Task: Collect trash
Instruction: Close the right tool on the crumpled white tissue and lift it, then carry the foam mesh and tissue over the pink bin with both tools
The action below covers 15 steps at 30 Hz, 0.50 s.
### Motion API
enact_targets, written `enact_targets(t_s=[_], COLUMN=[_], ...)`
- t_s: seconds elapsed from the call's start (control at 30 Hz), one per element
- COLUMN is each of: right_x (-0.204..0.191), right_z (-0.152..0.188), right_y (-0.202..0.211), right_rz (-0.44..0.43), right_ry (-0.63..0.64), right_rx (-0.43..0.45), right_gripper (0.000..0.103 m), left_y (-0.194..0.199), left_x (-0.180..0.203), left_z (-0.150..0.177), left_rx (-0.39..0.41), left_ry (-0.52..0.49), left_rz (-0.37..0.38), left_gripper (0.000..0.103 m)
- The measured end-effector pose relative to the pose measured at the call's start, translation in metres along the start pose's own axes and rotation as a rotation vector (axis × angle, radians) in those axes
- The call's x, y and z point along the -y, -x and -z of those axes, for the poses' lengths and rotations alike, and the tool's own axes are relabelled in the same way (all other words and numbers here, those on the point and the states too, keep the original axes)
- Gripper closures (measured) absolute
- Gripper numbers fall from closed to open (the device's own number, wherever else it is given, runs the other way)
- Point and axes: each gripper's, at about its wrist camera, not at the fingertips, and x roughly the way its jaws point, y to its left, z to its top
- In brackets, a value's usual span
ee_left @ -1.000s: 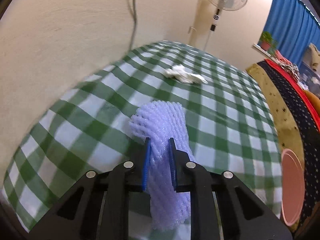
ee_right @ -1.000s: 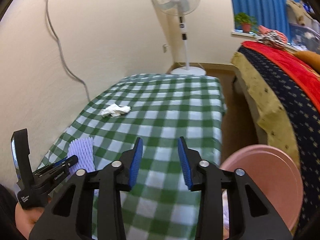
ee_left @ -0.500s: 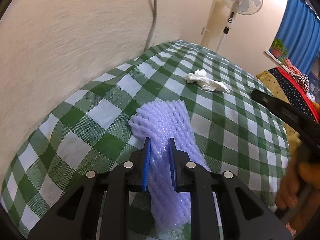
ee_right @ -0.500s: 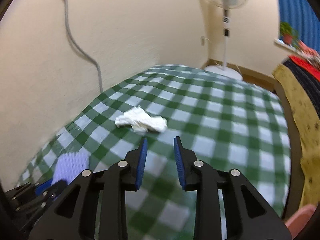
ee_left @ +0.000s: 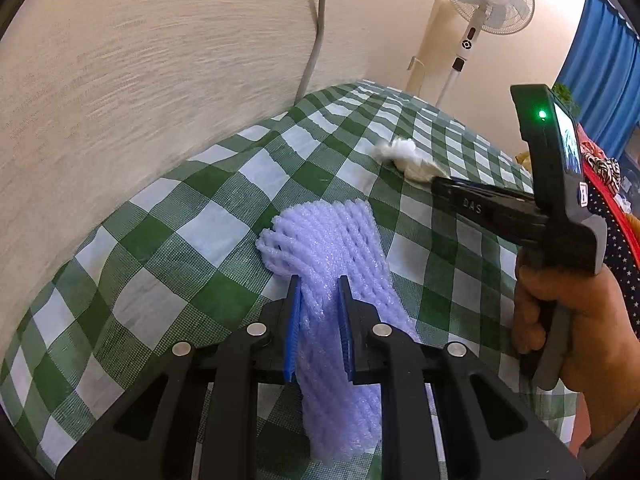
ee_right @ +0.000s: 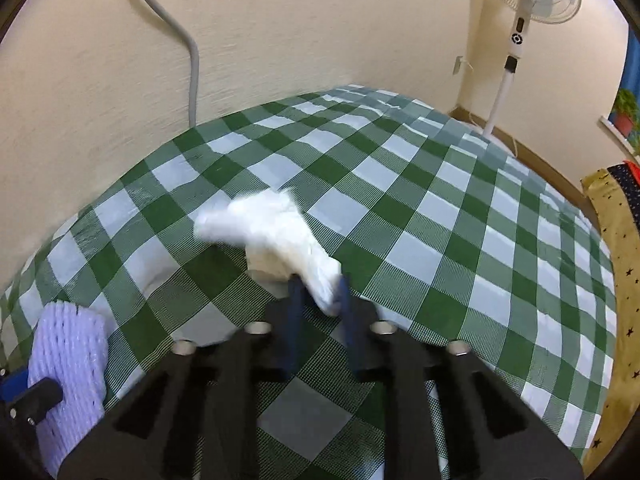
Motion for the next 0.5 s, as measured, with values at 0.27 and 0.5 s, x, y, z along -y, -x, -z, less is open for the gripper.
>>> enact_targets(t_s=[0.27,0.5], right_x=[0.007,0.015], right_z=[0.022,0.059], right_y=[0.031,0.089], right_rz=[-0.037,-0.02], right_ry=[-0.106,-0.232], right_rx=[0.017,0.027], right_gripper=[0.096,0.096], left_y=[0.002,0.018], left_x=[0.005,0.01], left_z=[0.003,0.005], left_rx=[-0.002,0.025], left_ry=[-0.013,-0.04], left_rz=[0.02,0.037], left_gripper=[0.086,0.086])
